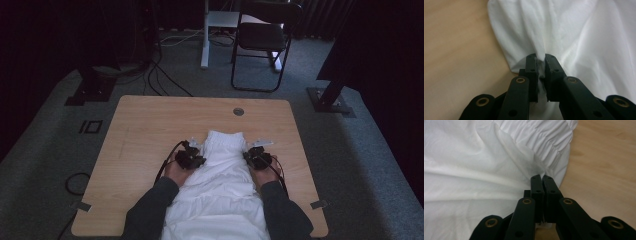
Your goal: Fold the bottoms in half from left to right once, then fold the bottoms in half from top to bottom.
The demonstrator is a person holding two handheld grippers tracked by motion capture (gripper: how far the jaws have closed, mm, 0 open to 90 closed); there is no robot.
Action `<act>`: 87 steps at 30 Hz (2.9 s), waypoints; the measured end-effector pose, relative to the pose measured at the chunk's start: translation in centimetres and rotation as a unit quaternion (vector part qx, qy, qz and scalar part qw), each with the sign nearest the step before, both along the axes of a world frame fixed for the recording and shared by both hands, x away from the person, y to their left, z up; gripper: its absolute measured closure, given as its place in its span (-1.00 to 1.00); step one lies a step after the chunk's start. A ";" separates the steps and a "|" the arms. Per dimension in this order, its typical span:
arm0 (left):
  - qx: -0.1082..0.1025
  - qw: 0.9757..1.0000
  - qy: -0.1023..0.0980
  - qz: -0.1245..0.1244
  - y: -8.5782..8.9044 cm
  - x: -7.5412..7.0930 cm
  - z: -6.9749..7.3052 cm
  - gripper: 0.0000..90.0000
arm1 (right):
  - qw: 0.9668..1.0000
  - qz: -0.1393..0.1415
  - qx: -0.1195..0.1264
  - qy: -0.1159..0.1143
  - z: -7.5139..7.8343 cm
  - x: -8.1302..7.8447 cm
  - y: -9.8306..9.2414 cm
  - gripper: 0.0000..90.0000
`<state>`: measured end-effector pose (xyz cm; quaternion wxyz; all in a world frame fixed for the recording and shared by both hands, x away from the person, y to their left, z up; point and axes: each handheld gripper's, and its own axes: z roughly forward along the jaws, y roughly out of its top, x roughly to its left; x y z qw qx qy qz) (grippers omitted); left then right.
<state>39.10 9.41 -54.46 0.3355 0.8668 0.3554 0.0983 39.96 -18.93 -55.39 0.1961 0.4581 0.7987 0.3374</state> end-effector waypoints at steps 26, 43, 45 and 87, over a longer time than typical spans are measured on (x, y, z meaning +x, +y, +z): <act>0.015 1.000 -0.013 0.009 1.0 -2.2 0.7 0.25 | 0.998 0.055 0.010 0.027 0.3 2.0 2.3 0.35; -0.001 0.999 -0.027 0.029 -1.5 1.9 -0.5 -0.42 | 0.998 0.057 0.021 0.028 0.2 1.9 2.2 0.49; 0.003 0.999 -0.030 0.029 -1.5 2.0 -0.5 -0.41 | 0.998 0.055 0.021 0.028 0.2 1.9 2.2 0.49; -0.027 0.999 -0.010 0.020 -0.8 4.2 2.8 0.82 | 0.997 0.054 0.048 0.039 2.4 3.6 2.4 0.85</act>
